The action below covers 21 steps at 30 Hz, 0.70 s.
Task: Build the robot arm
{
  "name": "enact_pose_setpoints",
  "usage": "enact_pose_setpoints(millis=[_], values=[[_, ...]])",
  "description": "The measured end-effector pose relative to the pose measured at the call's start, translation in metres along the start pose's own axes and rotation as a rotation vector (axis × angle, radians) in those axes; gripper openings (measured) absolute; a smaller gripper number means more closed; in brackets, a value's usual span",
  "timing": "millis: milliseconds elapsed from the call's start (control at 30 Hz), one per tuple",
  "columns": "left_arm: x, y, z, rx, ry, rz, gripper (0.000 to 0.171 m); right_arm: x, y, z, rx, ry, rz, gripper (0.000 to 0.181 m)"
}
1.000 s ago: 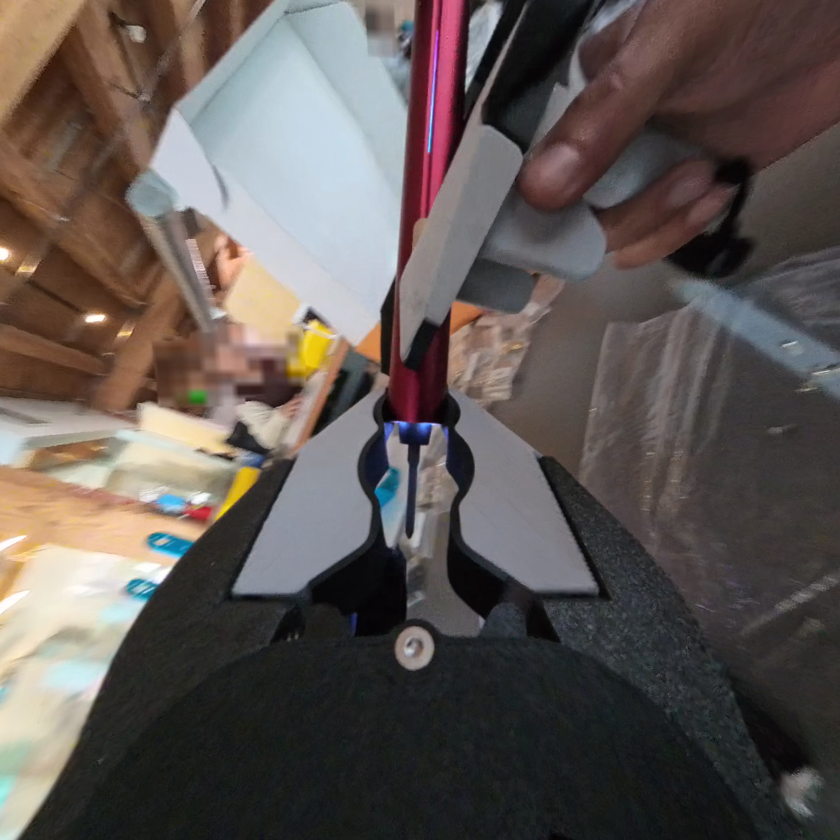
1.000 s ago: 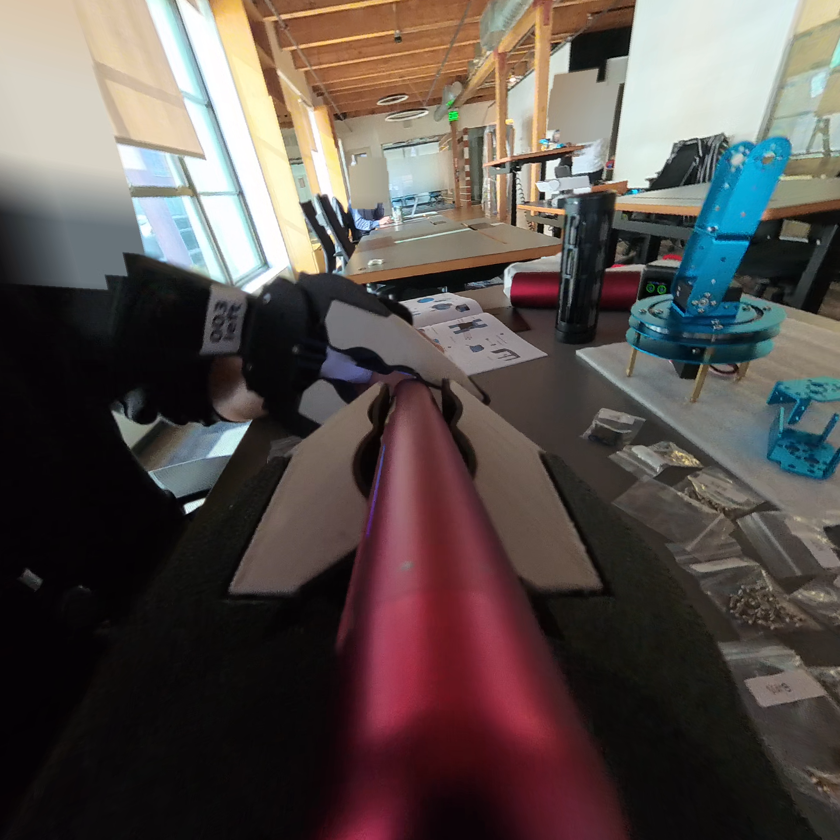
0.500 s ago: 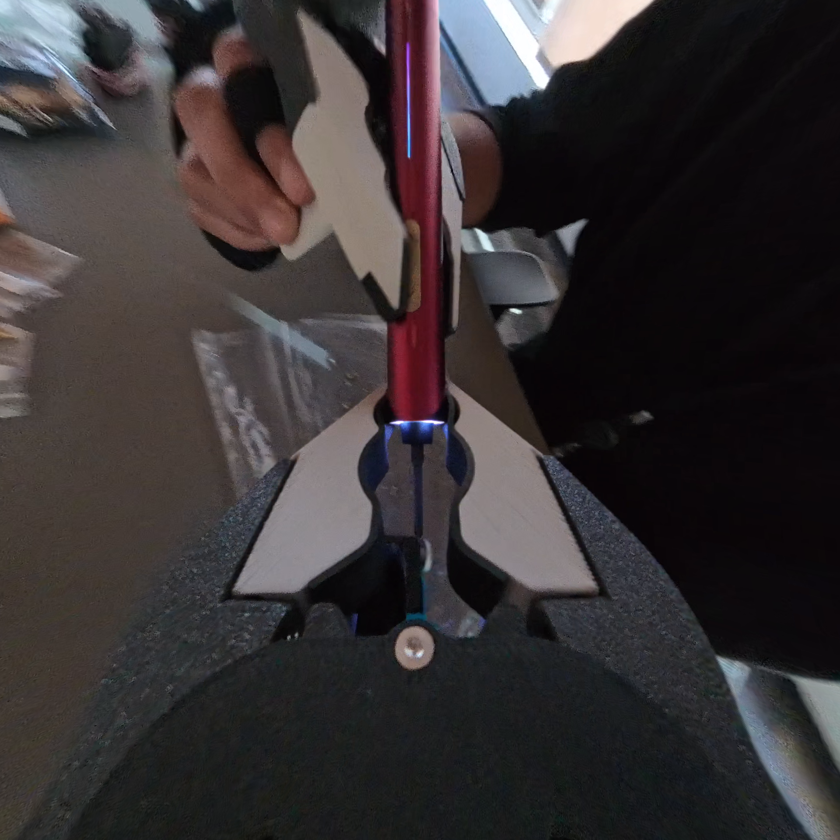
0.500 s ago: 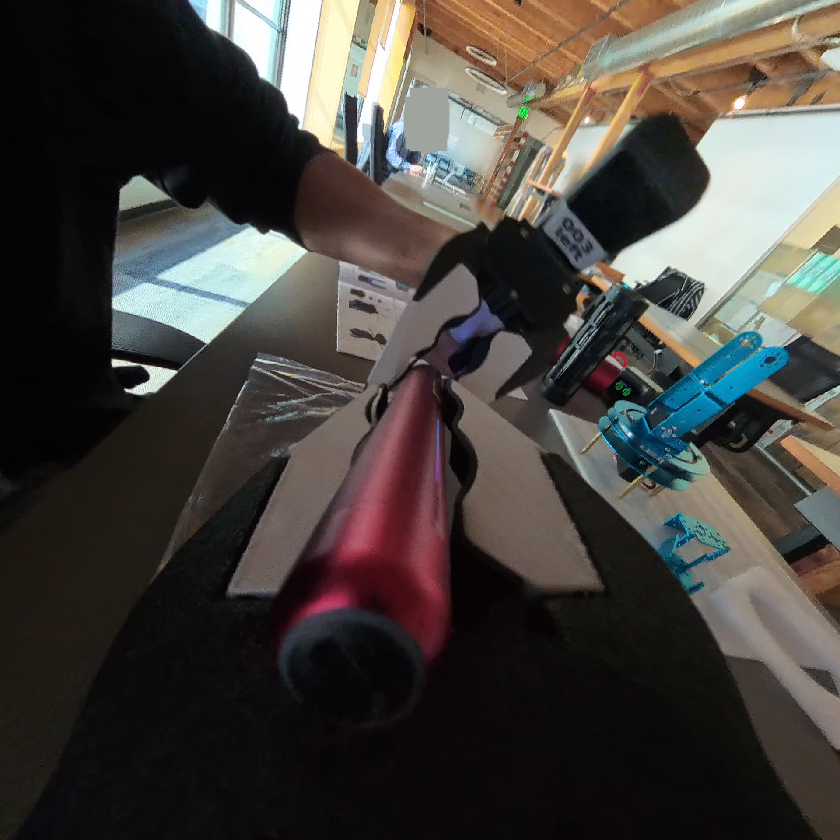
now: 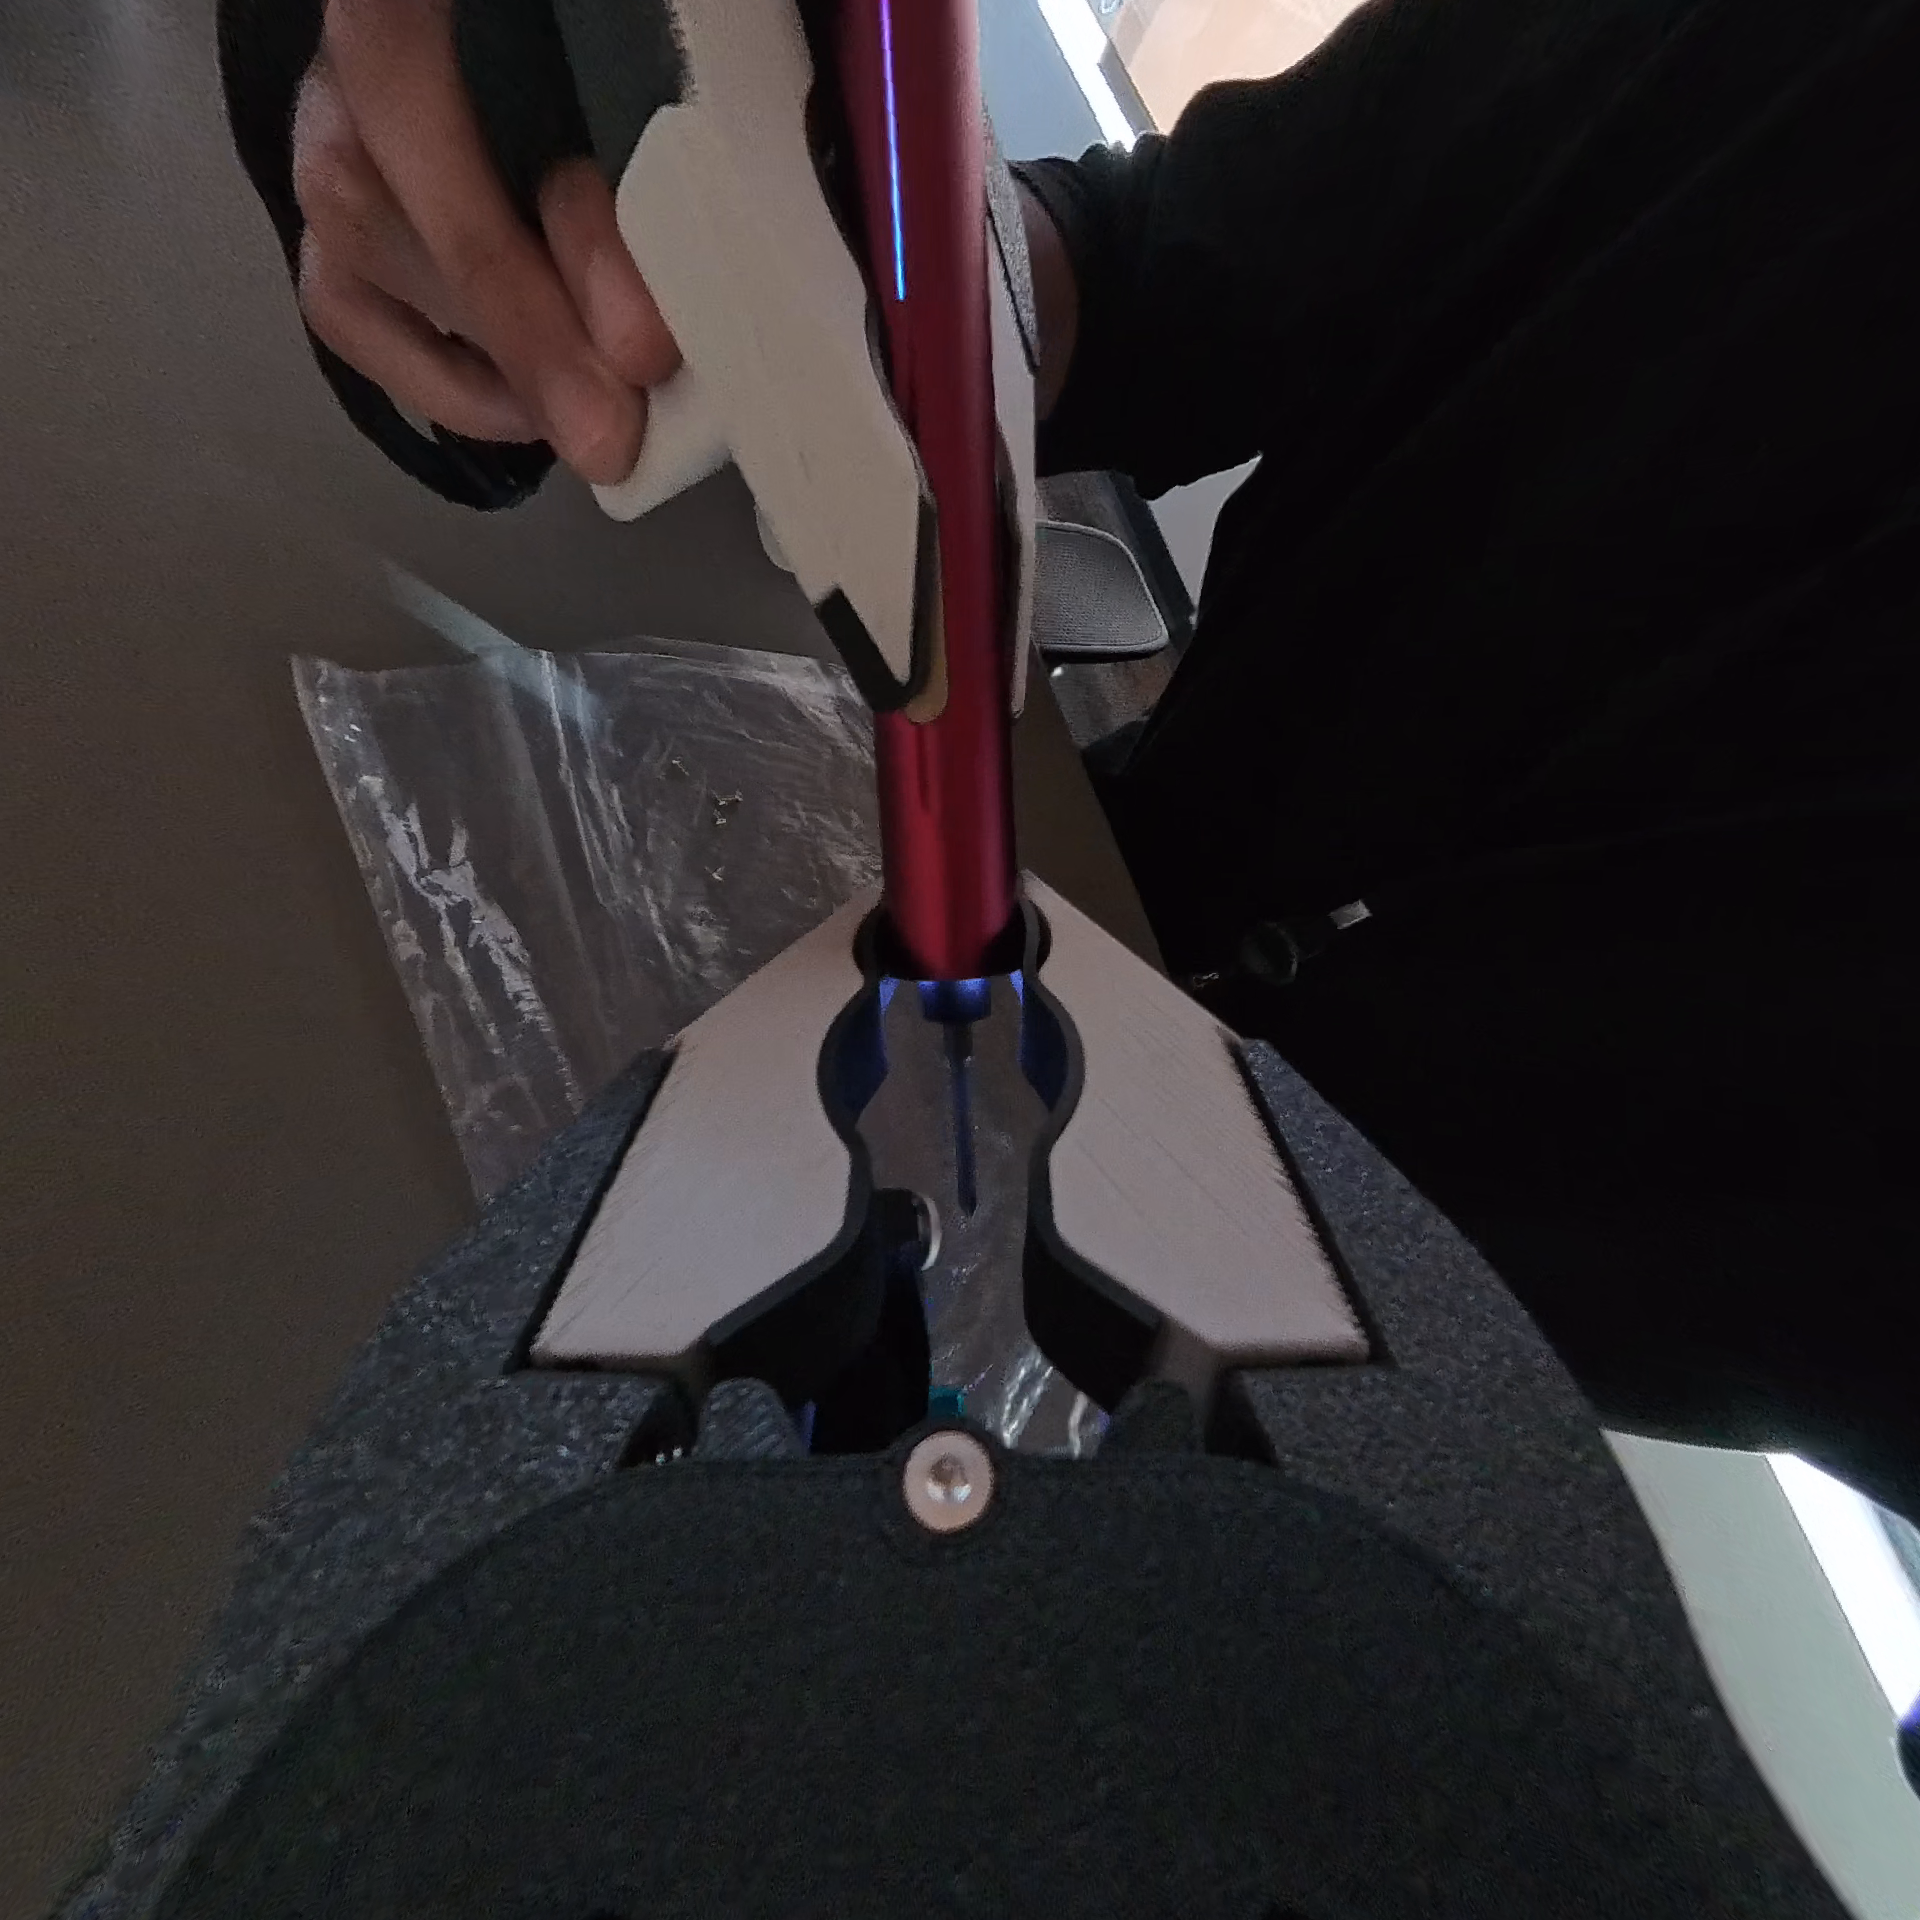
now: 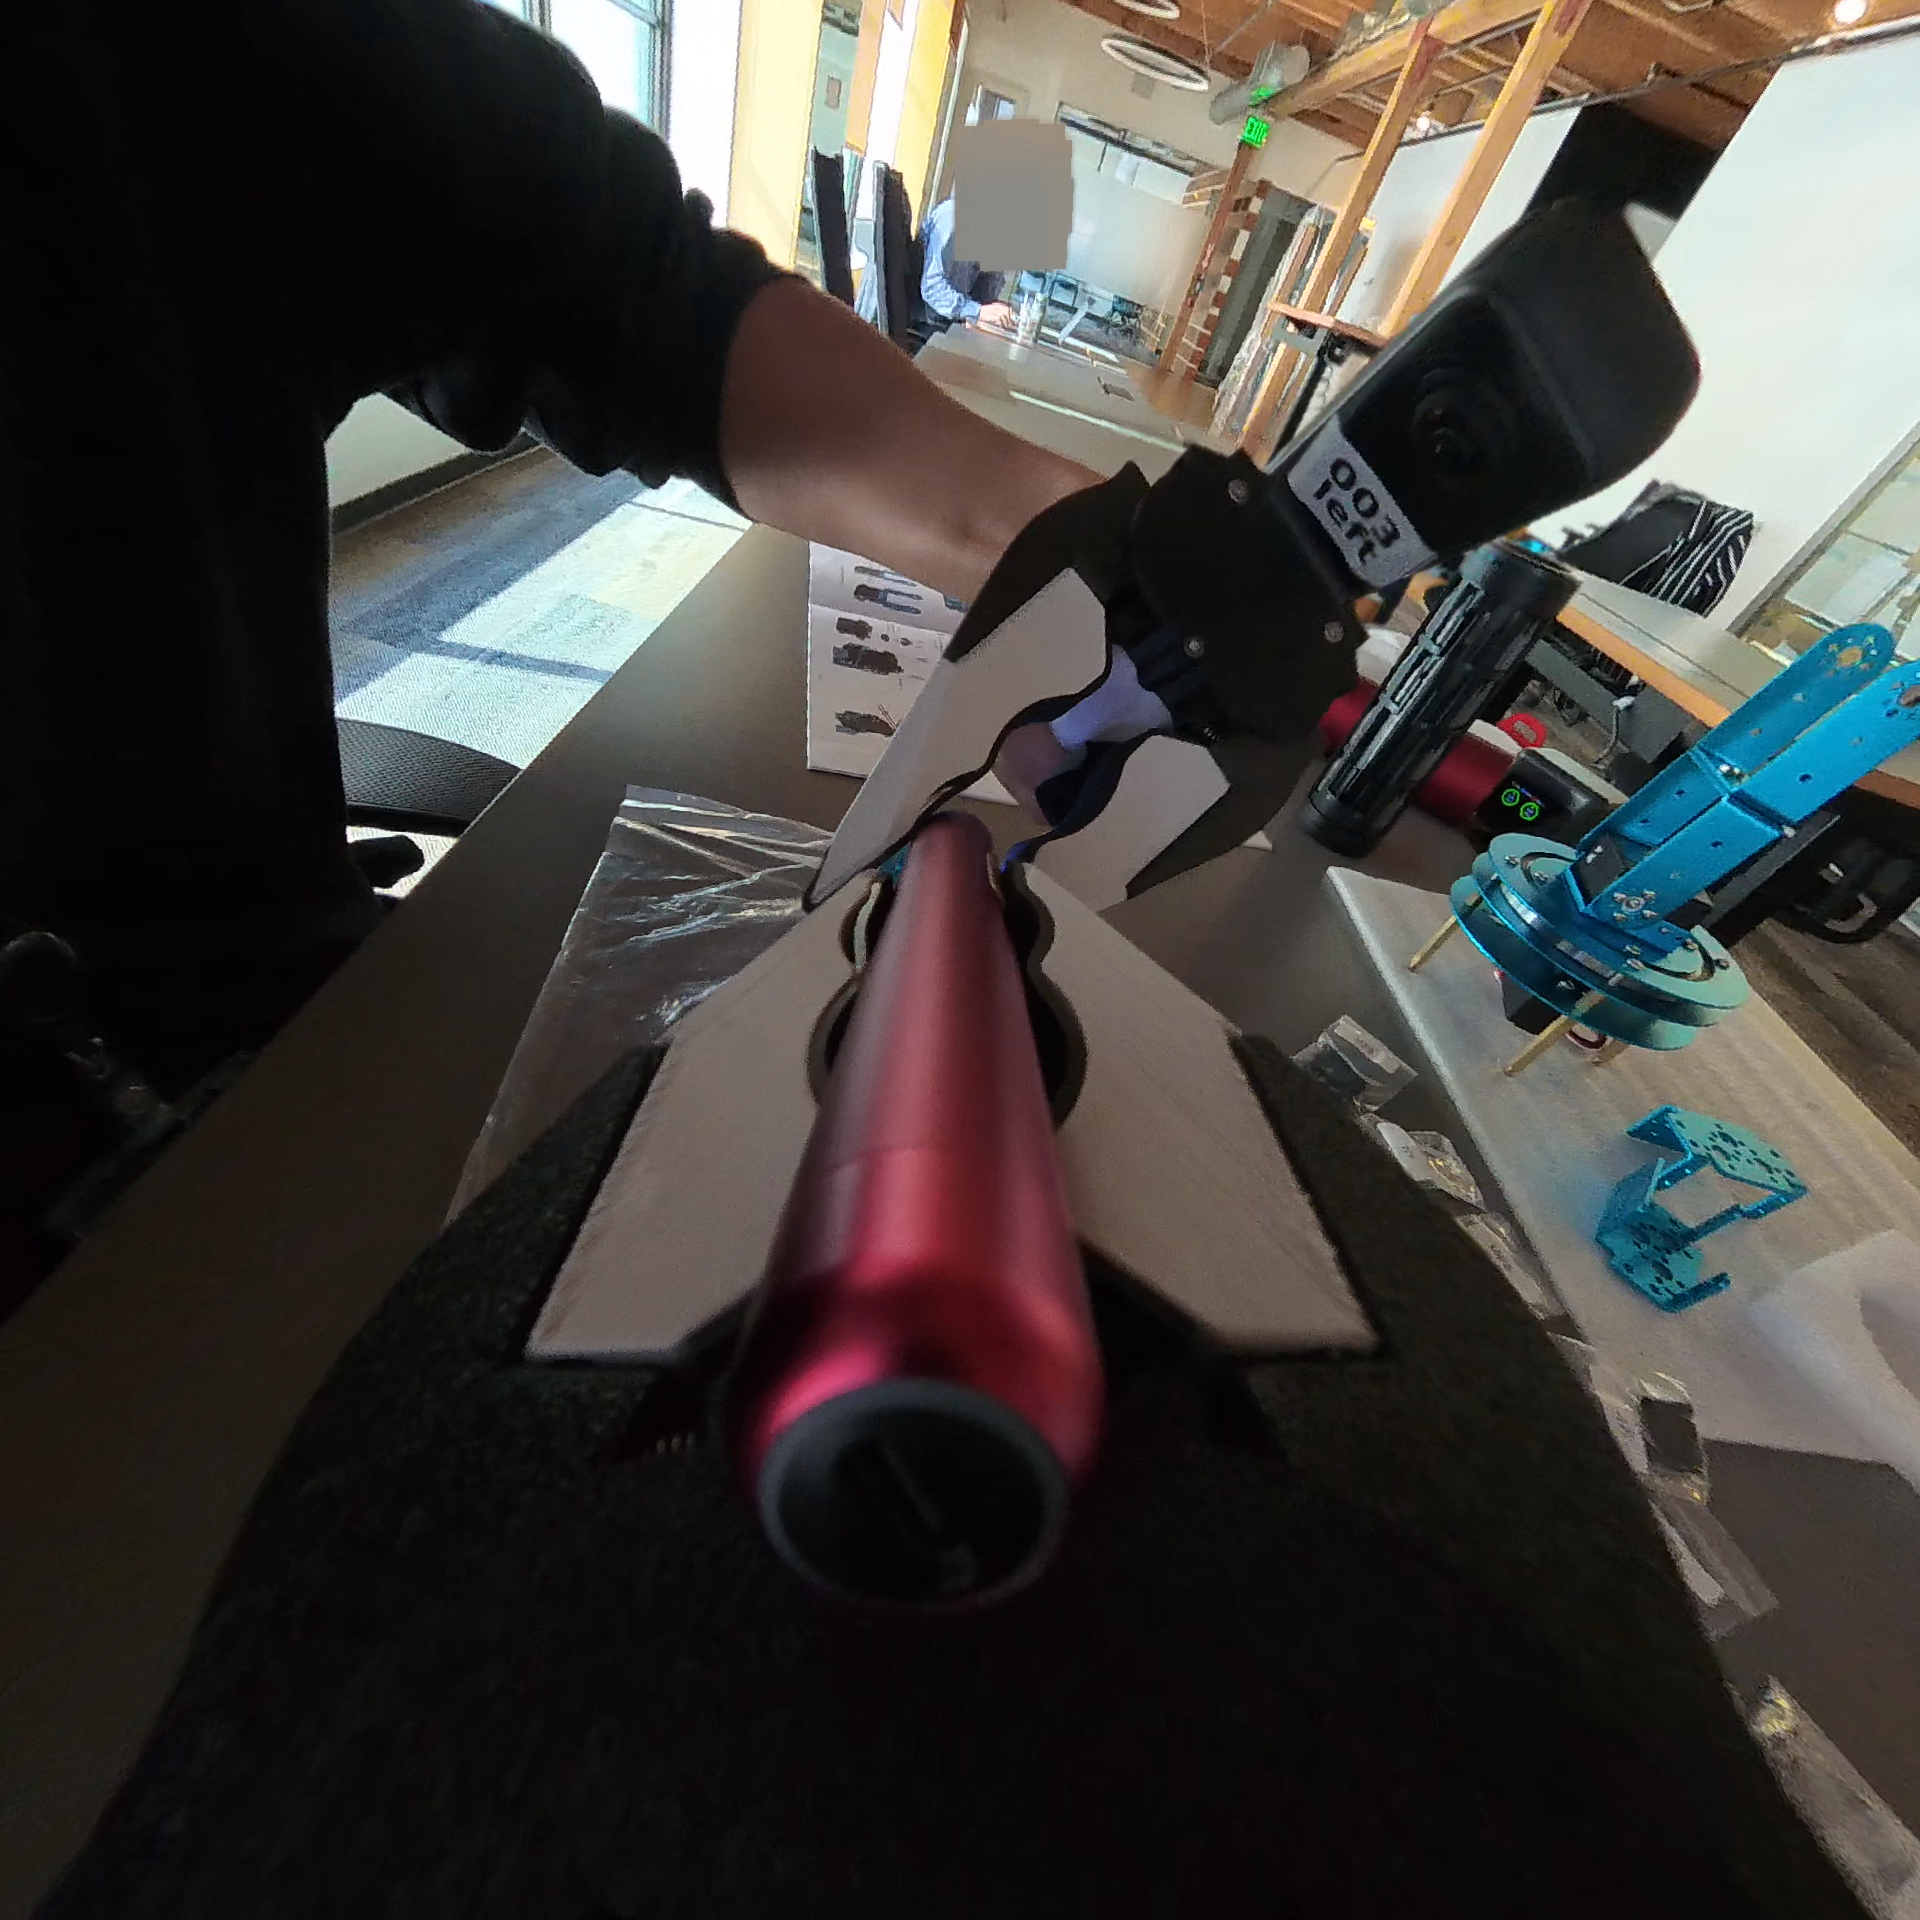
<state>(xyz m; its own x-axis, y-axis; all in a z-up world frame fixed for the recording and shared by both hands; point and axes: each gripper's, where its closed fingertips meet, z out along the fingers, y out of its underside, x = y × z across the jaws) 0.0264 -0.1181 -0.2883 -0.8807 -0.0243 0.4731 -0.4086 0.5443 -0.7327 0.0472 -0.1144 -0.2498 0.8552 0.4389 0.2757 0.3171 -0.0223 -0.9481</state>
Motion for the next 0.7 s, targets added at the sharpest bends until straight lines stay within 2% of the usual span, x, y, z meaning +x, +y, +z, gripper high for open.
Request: enact_pose_setpoints(millis=[133,233,300,367,400,500,567,700], values=[[0.003,0.008,0.005,-0.047,-0.017,0.036,0.019,-0.008,0.004,0.004,-0.031,-0.042,0.015,0.022],[-0.003,0.002,0.000,0.013,-0.062,0.030,0.019,0.001,0.002,0.002,-0.025,0.010,-0.004,0.021],[-0.018,-0.007,-0.008,0.066,-0.216,0.089,0.019,0.015,0.001,-0.001,-0.004,0.095,-0.017,0.022],[-0.032,-0.015,-0.018,0.099,-0.418,0.203,0.021,0.025,0.002,-0.006,0.001,0.128,0.064,0.022],[-0.040,-0.018,-0.022,0.098,-0.536,0.277,0.026,0.030,0.003,-0.007,0.007,0.149,0.081,0.021],[-0.054,-0.015,-0.026,0.016,-0.794,0.485,0.019,0.027,0.003,-0.004,0.022,0.158,0.046,0.020],[-0.058,-0.009,-0.026,-0.046,-0.878,0.543,0.018,0.023,0.007,0.000,0.014,0.149,0.021,0.021],[-0.060,0.003,-0.020,-0.067,-0.870,0.539,0.018,0.017,0.021,0.011,-0.054,0.156,-0.031,0.021]])
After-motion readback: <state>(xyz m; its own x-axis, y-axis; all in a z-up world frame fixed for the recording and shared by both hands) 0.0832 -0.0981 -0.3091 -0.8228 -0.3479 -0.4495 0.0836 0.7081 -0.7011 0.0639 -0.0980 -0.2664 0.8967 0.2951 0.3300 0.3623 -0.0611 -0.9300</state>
